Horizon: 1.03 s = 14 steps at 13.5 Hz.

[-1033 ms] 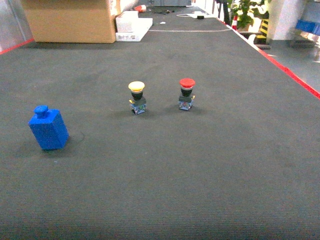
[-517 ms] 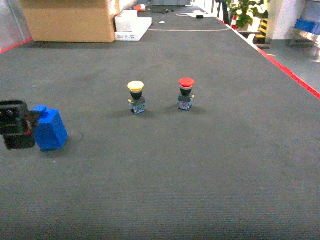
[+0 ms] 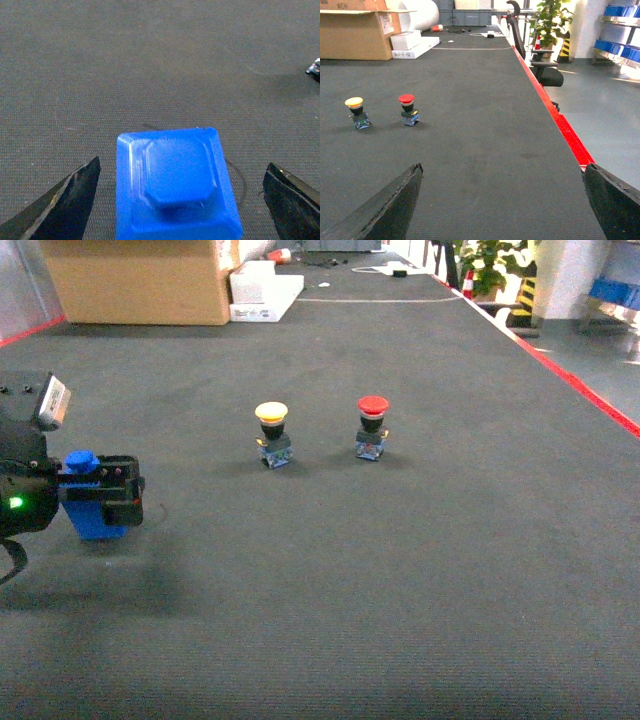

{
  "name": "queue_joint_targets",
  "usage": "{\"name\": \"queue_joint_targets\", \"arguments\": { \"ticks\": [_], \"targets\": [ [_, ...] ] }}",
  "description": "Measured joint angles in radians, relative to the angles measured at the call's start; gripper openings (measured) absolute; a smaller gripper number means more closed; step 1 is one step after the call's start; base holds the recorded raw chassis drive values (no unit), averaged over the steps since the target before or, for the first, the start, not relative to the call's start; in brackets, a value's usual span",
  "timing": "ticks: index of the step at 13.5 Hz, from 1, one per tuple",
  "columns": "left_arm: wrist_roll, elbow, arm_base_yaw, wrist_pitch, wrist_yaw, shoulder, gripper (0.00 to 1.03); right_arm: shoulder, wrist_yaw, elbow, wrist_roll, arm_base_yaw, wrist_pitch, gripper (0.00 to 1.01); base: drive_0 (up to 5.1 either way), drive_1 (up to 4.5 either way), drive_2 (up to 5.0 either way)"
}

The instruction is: Pick blue part to blue bin on bottom shelf

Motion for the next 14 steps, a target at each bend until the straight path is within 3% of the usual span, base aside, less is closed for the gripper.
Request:
{"name": "queue_joint_targets", "arguments": {
  "ticks": [3,8,11,13,14],
  "targets": [
    [0.0,0.101,0.014,-0.046,0.003,0.075,0.98,0.0,0.0,0.0,0.0,0.0,0.0,0.98,0.0,0.0,0.0],
    [-0.001,0.172,0.02,-0.122,0.029,0.126,0.46,0.0,0.0,0.0,0.0,0.0,0.0,0.98,0.0,0.0,0.0],
    [-0.001,0.132,0.021,-0.072,0.019,0.108,0.44,0.0,0.0,0.0,0.0,0.0,0.0,0.98,0.0,0.0,0.0],
    [-0.002,0.052,0.019,-0.016,0.004,0.052,0.44,0.0,0.0,0.0,0.0,0.0,0.0,0.98,0.0,0.0,0.0],
    [-0.007,-0.052,0.015,0.065,-0.022,-0.036,0.43,0.0,0.0,0.0,0.0,0.0,0.0,0.98,0.0,0.0,0.0]
  ]
}}
